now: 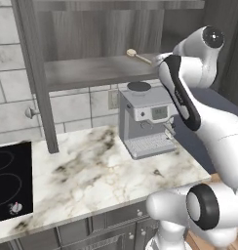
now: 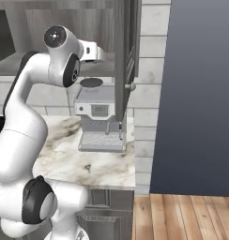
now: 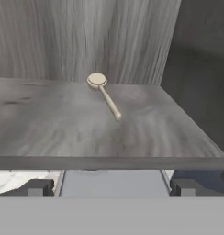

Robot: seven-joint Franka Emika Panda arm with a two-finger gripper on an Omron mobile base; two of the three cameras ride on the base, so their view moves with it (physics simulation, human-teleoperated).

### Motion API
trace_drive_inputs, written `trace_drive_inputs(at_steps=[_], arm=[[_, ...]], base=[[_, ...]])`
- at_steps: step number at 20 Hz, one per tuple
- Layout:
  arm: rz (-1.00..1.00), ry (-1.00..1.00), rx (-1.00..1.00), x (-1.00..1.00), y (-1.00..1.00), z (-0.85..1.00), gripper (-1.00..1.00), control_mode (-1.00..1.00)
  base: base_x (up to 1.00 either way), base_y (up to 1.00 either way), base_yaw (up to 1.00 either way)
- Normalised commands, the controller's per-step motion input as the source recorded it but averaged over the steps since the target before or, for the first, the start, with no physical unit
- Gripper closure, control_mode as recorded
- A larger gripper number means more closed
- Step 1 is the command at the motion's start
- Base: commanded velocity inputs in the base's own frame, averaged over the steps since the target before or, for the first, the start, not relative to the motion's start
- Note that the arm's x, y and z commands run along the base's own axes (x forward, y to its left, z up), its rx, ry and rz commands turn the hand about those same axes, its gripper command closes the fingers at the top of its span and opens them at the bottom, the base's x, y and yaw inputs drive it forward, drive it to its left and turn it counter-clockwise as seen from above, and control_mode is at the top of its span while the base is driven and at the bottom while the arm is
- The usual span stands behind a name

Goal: Locate and retrieve the sponge and dish brush from the cabinet. Place them next to the sink.

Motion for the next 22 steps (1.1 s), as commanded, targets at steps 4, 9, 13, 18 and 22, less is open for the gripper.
trace_drive_inputs(at_steps=[4, 9, 13, 18, 22], arm=[[0.01, 0.01, -0.03, 0.60, 0.00, 0.00, -1.00, -1.00], [0.00, 0.04, -0.02, 0.58, 0.00, -0.07, -1.00, -1.00], [0.02, 0.06, 0.00, 0.62, 0.00, -0.12, -1.00, -1.00], [0.06, 0.06, 0.00, 0.61, 0.01, -0.07, -1.00, -1.00], [0.08, 0.04, 0.00, 0.58, 0.00, -0.01, -1.00, -1.00]], base=[[0.00, 0.00, 0.00], [0.00, 0.00, 0.00], [0.00, 0.00, 0.00], [0.00, 0.00, 0.00], [0.00, 0.00, 0.00]])
